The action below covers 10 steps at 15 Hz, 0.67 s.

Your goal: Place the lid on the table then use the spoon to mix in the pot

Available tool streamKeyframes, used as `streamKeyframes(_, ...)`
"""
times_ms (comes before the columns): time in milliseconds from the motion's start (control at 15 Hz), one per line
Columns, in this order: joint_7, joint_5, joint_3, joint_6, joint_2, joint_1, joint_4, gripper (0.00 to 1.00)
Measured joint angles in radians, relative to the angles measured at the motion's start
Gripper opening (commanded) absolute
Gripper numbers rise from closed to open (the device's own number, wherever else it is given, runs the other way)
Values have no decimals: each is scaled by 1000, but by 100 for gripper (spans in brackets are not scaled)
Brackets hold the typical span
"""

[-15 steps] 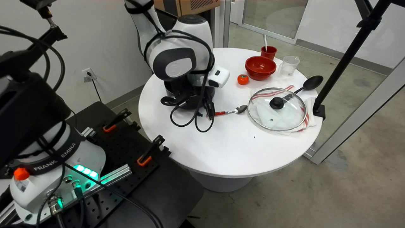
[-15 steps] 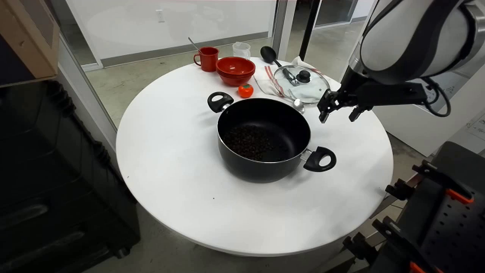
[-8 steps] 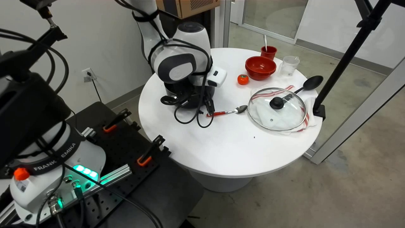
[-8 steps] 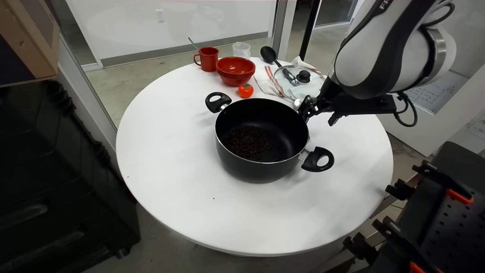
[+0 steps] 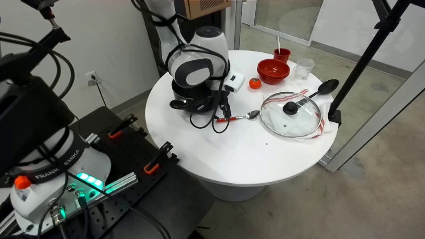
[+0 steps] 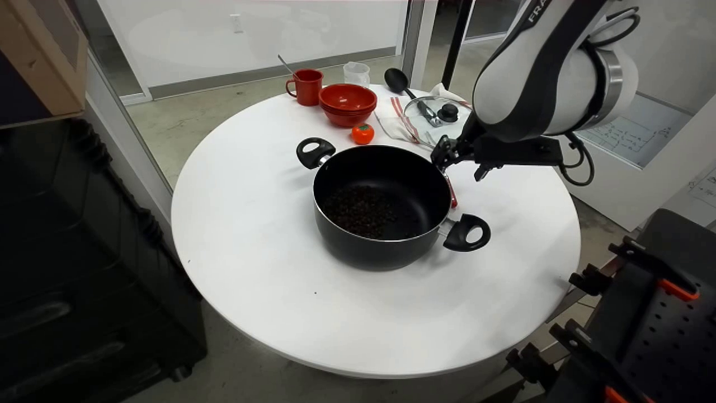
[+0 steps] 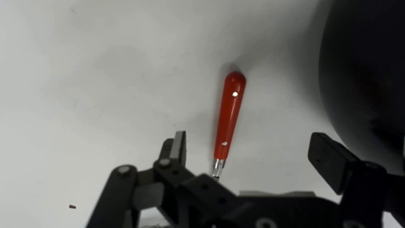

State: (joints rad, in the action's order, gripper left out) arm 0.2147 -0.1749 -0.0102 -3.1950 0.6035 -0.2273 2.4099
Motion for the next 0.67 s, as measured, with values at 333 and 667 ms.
streamKeyframes(333,14,-22,0,2,4,-2,-4,100)
streamKeyframes(667,23,-35,-6,24,5,-25,-5,100)
